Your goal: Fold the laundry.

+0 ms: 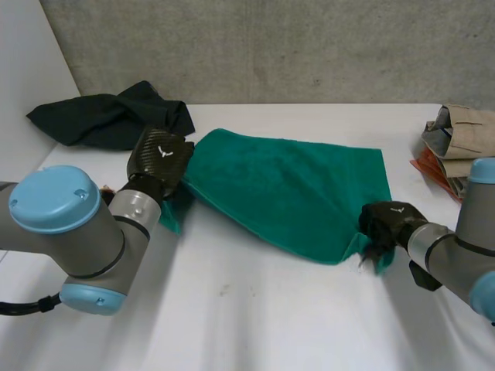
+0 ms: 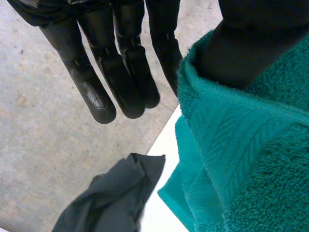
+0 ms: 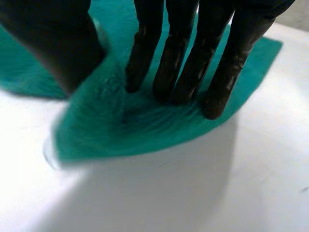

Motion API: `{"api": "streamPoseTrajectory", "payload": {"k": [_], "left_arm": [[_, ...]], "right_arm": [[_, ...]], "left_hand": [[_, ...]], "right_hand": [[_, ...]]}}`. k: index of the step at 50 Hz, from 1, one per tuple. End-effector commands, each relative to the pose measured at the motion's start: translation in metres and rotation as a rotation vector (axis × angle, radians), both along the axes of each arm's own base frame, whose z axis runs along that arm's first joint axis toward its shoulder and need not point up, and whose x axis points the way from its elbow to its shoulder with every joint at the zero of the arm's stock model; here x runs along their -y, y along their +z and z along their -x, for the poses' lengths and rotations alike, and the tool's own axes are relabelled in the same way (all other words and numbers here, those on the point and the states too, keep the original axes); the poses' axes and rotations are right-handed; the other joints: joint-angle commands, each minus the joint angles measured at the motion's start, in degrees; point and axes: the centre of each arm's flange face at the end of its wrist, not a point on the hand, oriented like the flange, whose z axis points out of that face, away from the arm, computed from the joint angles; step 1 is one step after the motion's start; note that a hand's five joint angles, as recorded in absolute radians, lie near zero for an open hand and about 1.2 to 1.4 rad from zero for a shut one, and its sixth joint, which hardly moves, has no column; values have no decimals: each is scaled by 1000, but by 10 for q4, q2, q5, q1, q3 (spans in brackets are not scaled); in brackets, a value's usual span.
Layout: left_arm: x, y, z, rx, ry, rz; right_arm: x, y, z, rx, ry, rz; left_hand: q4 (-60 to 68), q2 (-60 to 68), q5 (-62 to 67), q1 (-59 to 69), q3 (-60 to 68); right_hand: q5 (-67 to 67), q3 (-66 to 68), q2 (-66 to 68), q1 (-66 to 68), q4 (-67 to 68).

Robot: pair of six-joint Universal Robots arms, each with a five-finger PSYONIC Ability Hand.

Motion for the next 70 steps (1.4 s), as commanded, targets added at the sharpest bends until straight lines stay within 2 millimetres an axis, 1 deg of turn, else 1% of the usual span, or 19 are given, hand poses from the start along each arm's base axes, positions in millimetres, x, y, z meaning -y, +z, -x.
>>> {"api": "streamPoseTrajectory", "payload": {"k": [1,7,17,24,27,28,29,30,32,35,39,40,44,48,53,55,59,65,70], "left_arm": [[5,-25,-9,9,25,-78],[9,-45,-22,47,60,-173],[5,-64,-35,80,96,-288],[2,-65,-35,26,97,-322],[1,-65,-33,-25,95,-344],[2,-65,-32,-37,96,-347],[3,-64,-32,-56,100,-352],[5,-63,-33,-63,106,-354],[6,-62,-36,-62,118,-357],[-4,-58,-35,-29,107,-382],[-23,-18,-41,22,96,-345],[-37,-2,-45,56,93,-331],[-77,16,-56,199,74,-340],[-120,7,-74,448,30,-449],[-156,-8,-78,636,-84,-537],[-152,-11,-75,635,-88,-521],[-124,-25,-63,622,-50,-473],[-56,-32,-33,542,41,-284],[2,-5,-9,419,98,-64]], "right_arm": [[16,25,5,-60,-38,160],[6,63,7,-183,35,319],[11,62,21,-258,17,334],[13,63,22,-250,8,333],[13,63,22,-248,6,333],[13,63,22,-248,6,333],[14,63,23,-249,5,334],[14,63,23,-252,5,335],[14,65,24,-261,13,342],[13,69,26,-275,19,342],[-7,85,28,-385,99,335],[-18,88,29,-452,159,308],[-49,89,38,-619,304,185],[-80,88,48,-721,431,38],[-90,86,51,-748,482,-7],[-91,85,50,-746,489,-2],[-83,80,48,-745,482,23],[-32,70,35,-669,346,164],[15,98,16,-565,198,356]], "left_hand": [[-220,-219,-189,-197,-216],[-316,-315,-285,-293,-312],[-410,-409,-379,-387,-406],[-436,-435,-405,-413,-432],[-367,-366,-336,-344,-363],[-285,-284,-254,-262,-281],[-6,-5,25,17,-2],[113,114,144,136,117],[114,115,145,137,118],[114,115,145,137,118],[114,115,145,137,118],[114,115,145,137,118],[114,115,145,137,118],[114,115,145,137,118],[114,115,145,137,118],[114,115,145,137,118],[114,115,145,137,118],[114,115,145,137,118],[114,115,145,137,118]], "right_hand": [[195,180,170,260,183],[195,180,170,260,183],[195,180,170,260,183],[195,180,170,260,183],[195,180,170,260,183],[195,180,170,260,183],[195,180,170,260,183],[195,180,170,260,183],[195,180,170,260,183],[195,180,170,260,183],[195,180,170,260,183],[195,180,170,260,183],[195,180,170,260,183],[195,180,170,260,183],[195,180,170,260,183],[195,180,170,260,183],[195,180,170,260,183],[195,180,170,260,183],[195,180,170,260,183]]}}
